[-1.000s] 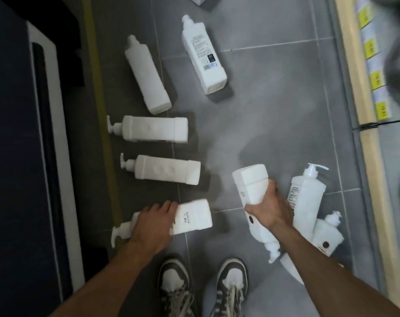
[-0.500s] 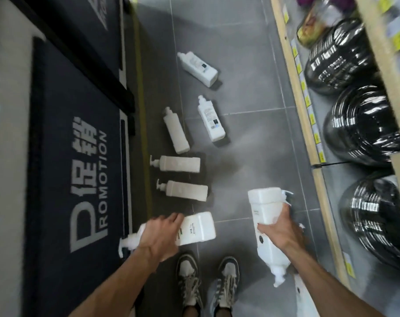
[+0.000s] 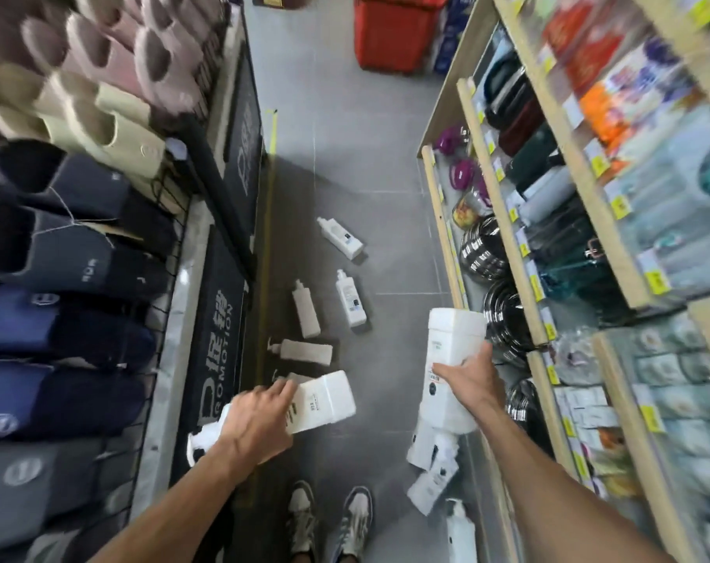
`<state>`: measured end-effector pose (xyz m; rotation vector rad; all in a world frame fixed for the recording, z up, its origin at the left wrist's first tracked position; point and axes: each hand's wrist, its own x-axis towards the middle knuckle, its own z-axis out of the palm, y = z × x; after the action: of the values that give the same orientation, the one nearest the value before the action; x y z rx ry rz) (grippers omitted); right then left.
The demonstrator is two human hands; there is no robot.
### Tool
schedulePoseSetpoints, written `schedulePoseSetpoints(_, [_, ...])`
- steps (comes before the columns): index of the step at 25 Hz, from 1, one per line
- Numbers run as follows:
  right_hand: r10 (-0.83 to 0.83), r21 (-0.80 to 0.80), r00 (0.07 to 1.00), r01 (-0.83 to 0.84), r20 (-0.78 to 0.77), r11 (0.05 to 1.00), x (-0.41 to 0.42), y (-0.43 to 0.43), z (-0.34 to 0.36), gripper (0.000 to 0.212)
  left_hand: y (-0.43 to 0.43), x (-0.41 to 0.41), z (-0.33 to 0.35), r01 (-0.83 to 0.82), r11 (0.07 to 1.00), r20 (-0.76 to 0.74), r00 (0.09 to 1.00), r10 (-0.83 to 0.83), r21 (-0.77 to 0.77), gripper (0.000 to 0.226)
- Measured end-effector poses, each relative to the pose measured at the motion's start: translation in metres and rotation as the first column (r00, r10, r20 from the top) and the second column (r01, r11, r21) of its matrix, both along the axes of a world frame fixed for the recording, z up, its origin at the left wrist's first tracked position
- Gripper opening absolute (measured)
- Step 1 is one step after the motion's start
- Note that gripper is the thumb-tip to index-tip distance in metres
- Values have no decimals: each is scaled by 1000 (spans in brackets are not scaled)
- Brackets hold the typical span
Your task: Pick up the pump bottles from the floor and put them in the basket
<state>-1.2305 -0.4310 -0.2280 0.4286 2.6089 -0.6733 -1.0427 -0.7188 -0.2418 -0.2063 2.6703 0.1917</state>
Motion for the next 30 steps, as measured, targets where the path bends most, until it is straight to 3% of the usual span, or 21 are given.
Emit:
schedulePoseSetpoints(4, [-28, -131, 997, 19, -69, 991, 14, -9, 70, 84, 10, 19, 60, -68, 997, -31, 997, 69, 38, 74])
schedulePoseSetpoints(9, [-14, -140, 989, -7, -147, 990, 50, -5, 140, 75, 24, 49, 105, -71, 997, -87, 993, 74, 38, 78])
schedulePoseSetpoints(13, [-98, -265, 984, 55, -152, 963, 74, 13, 155, 72, 34, 51, 122, -62, 996, -113, 991, 68, 57, 72])
schedulePoseSetpoints(21, [-355, -359, 921, 281, -158, 890, 120, 122, 174, 72, 117, -6, 162, 102, 993, -201, 976, -89, 56, 65])
schedulePoseSetpoints(30, [-666, -352, 725, 585, -175, 730, 200, 246, 161, 74, 253, -51, 165, 434, 896, -287, 873, -394, 91, 70])
